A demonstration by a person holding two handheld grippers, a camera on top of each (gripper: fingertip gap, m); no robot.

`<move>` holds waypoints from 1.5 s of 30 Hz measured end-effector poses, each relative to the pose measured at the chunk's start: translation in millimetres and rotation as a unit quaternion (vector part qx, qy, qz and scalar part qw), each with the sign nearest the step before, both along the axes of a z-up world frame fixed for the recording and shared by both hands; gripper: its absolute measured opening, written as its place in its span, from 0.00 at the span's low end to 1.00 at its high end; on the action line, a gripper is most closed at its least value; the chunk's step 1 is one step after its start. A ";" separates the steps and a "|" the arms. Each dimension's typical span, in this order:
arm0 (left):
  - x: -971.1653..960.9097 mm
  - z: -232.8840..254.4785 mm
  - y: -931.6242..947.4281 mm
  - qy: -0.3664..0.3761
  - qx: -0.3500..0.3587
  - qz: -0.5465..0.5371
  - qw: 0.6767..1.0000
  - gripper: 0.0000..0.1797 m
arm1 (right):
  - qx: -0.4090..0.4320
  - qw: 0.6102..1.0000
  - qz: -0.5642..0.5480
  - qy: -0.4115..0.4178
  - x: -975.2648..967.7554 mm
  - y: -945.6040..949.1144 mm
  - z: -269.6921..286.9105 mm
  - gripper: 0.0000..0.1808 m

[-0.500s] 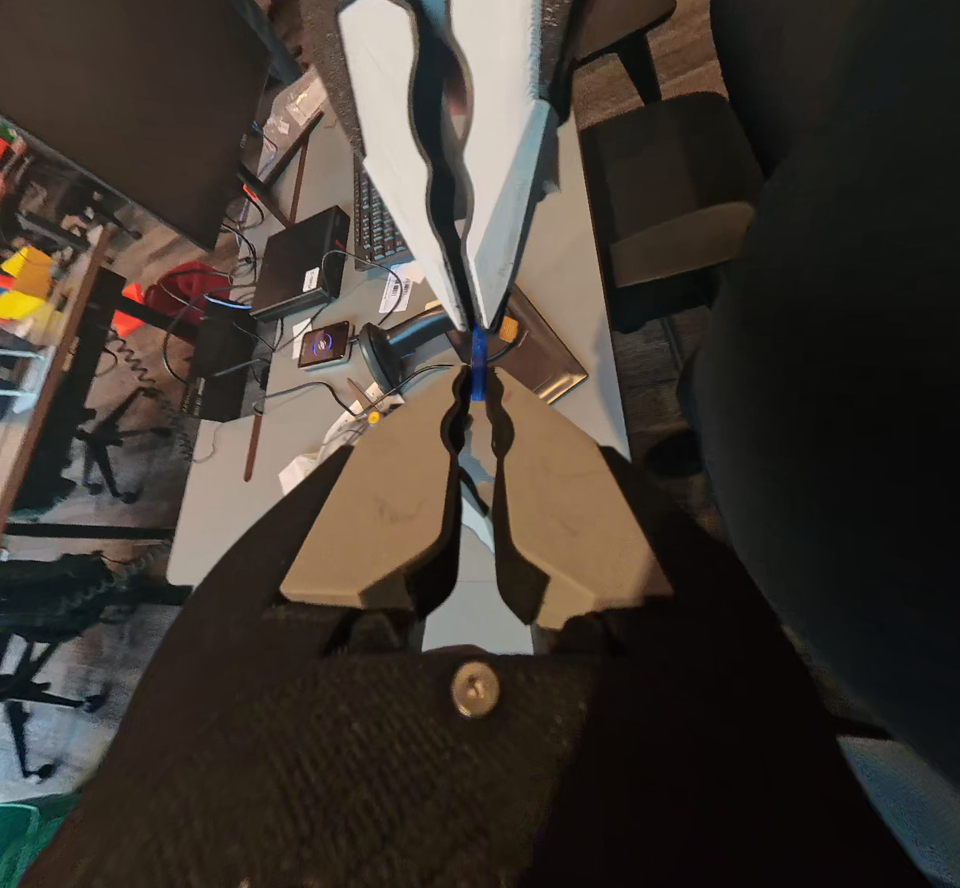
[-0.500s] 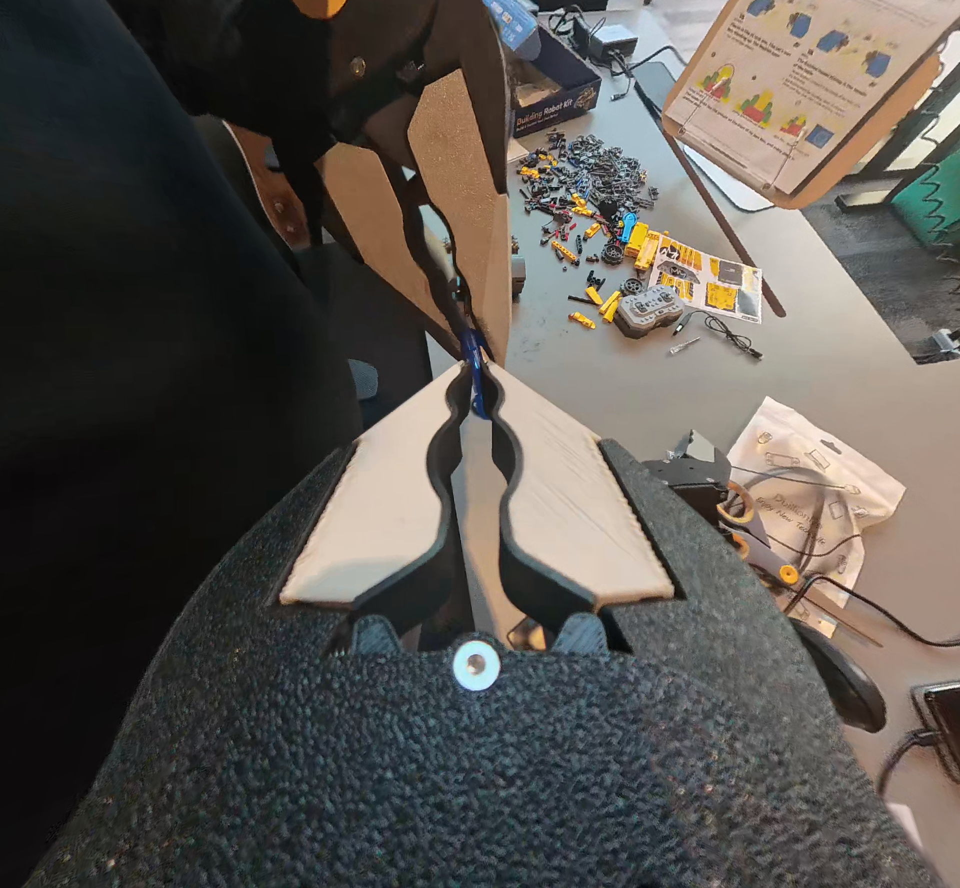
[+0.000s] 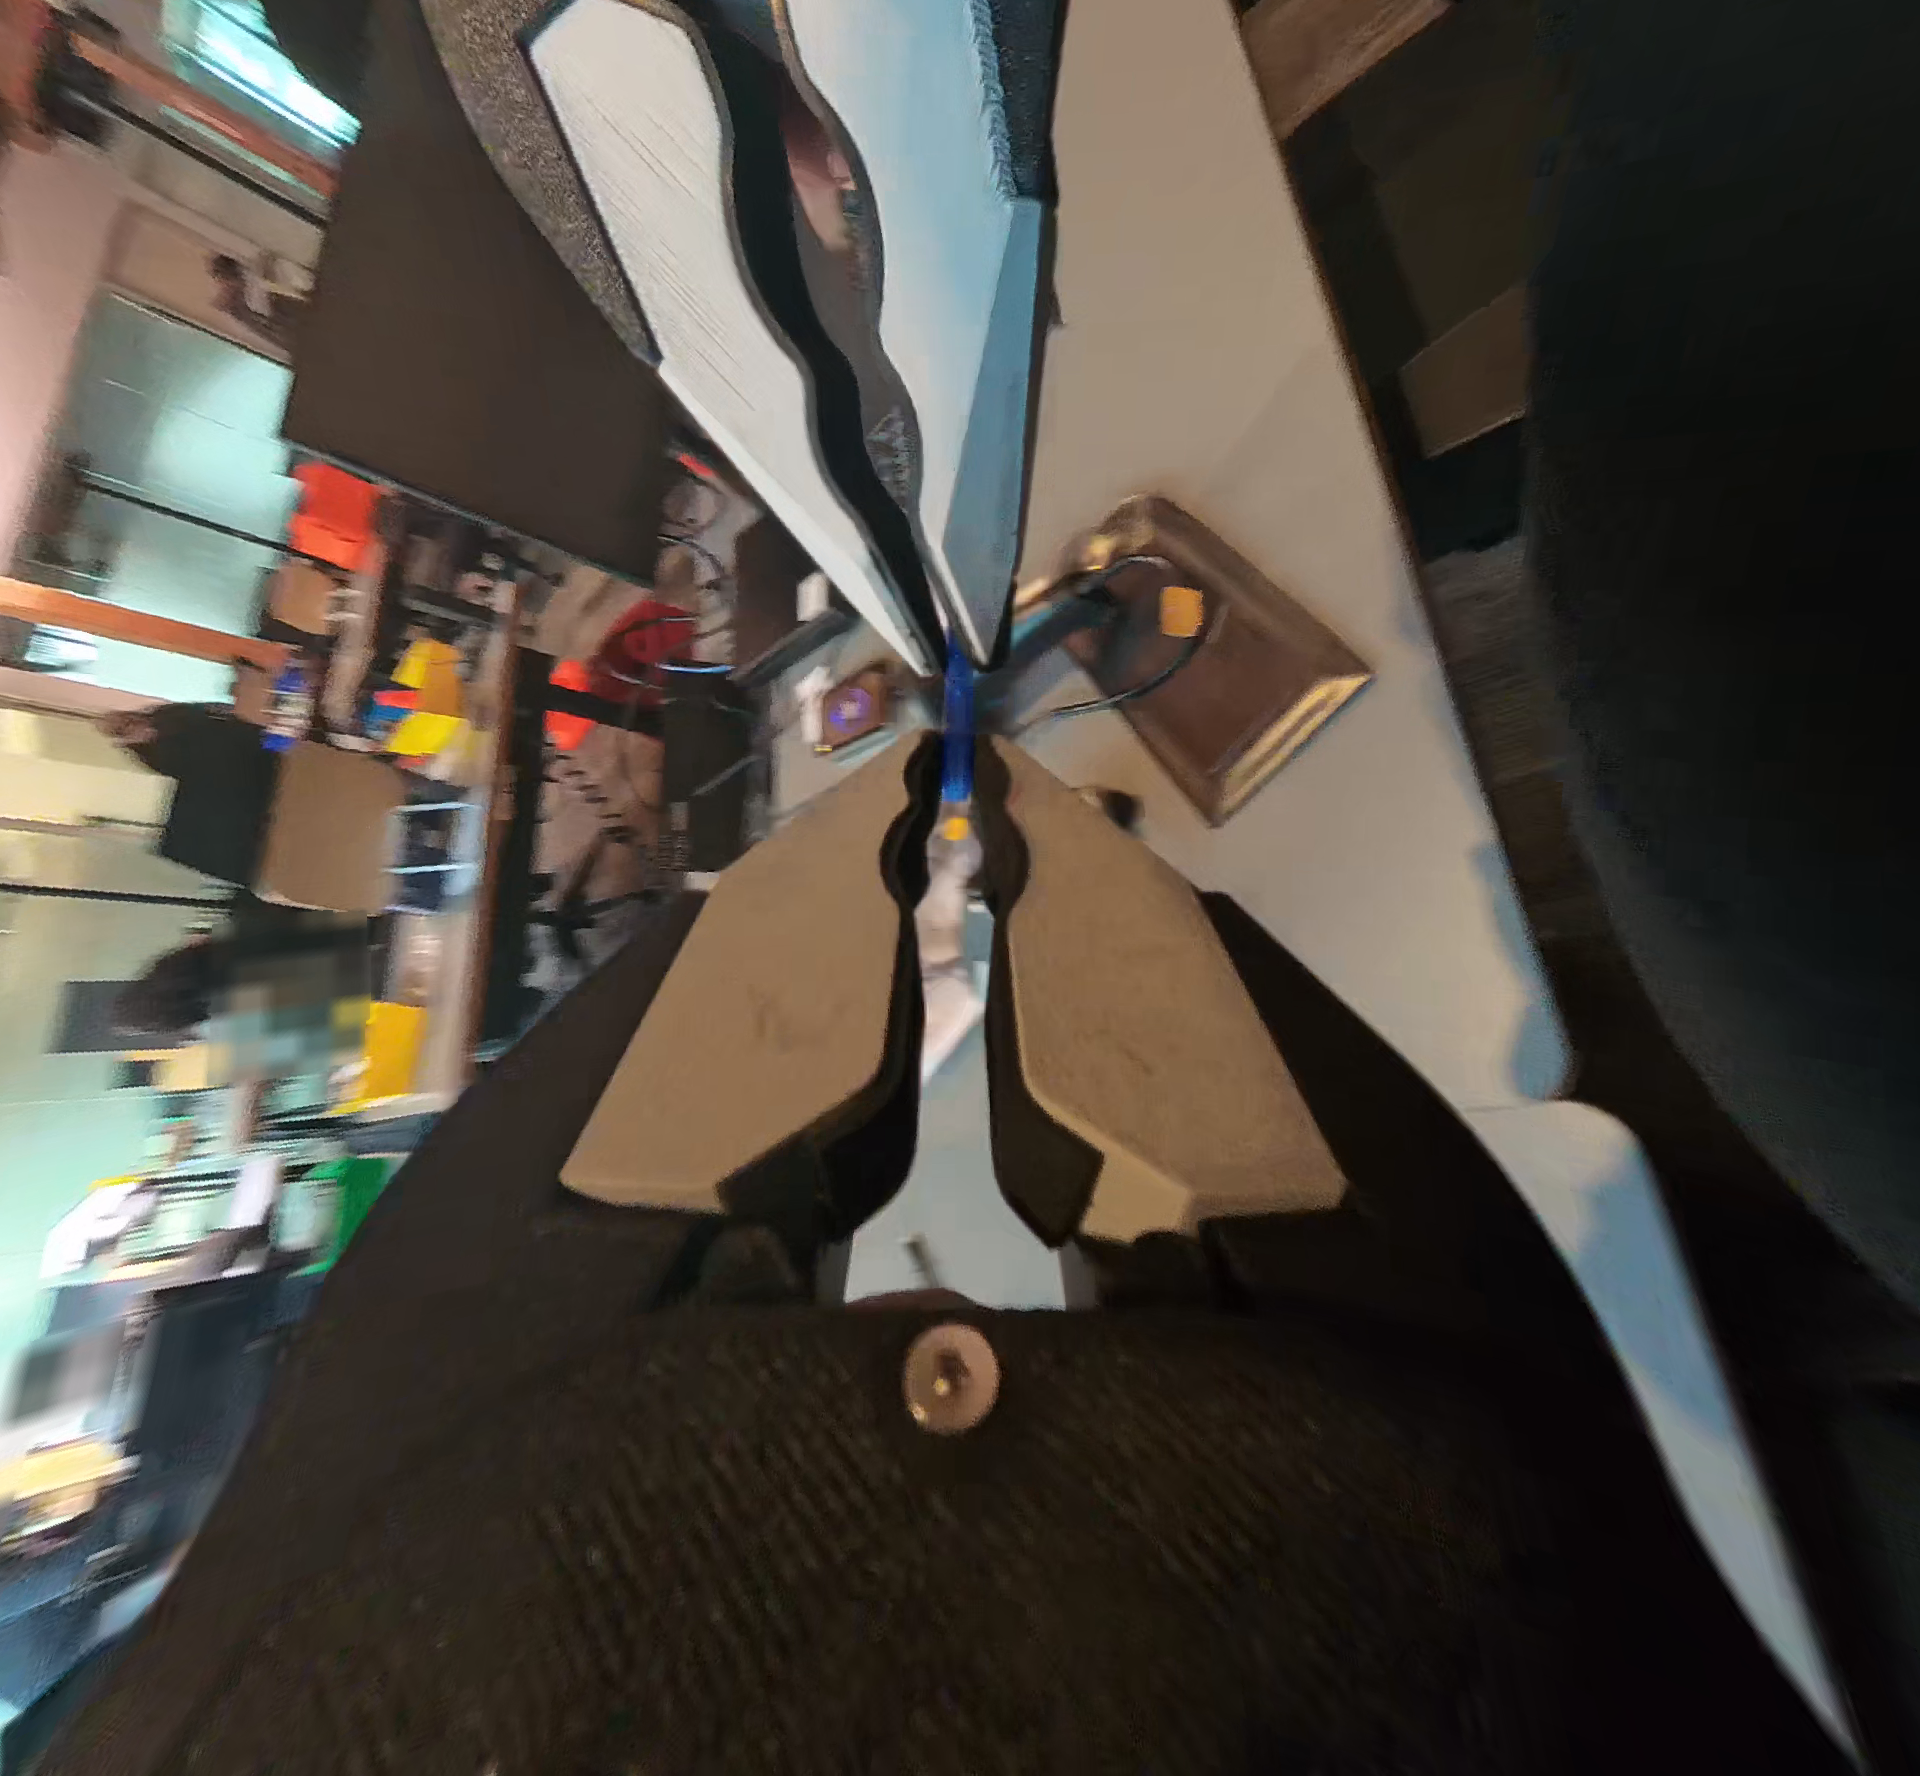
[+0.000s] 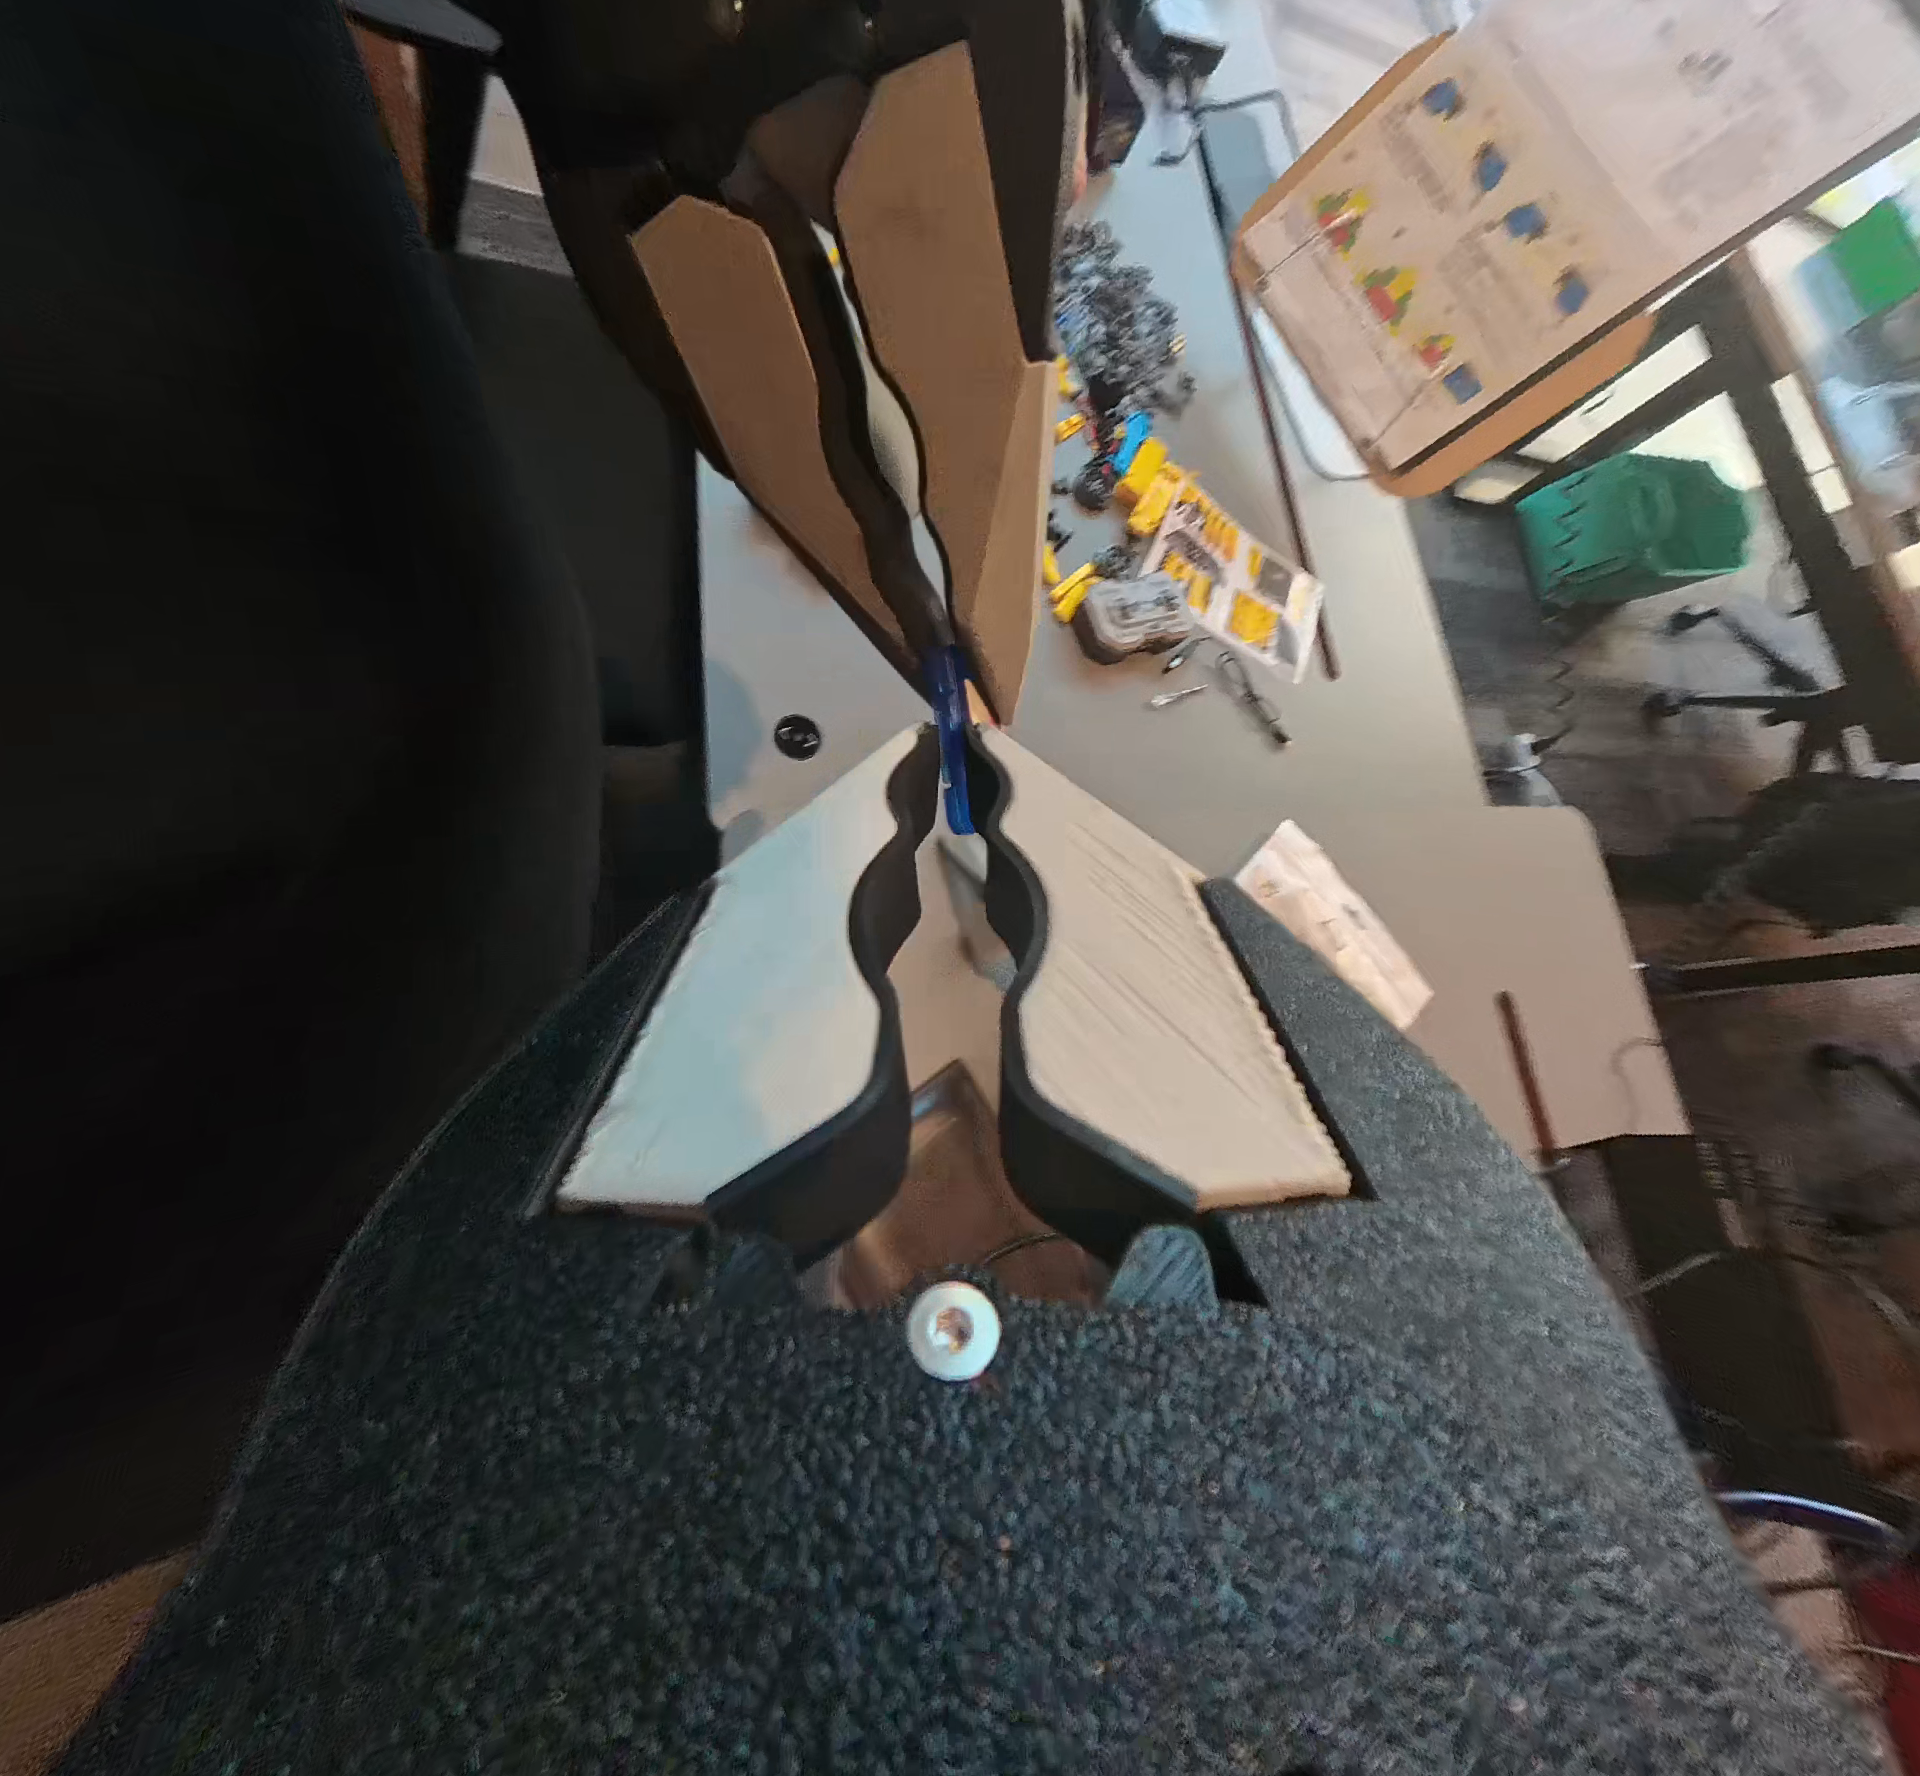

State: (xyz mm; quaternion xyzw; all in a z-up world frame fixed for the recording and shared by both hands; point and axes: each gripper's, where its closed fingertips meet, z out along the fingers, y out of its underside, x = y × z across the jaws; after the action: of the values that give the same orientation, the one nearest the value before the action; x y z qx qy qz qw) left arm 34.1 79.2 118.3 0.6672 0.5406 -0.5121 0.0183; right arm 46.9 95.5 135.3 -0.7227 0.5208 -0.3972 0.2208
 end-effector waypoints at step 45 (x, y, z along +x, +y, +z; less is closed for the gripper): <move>0.3 -19.5 19.8 -0.011 0.255 -0.016 0.967 0.01 | 0.185 0.981 0.025 0.059 -4.7 11.1 -18.3 0.01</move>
State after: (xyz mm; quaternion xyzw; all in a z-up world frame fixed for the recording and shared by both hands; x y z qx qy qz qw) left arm 34.4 99.0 98.8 0.6639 0.6424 -0.3504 -0.1543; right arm 42.2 106.6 117.0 -0.7046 0.5788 -0.2451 0.3293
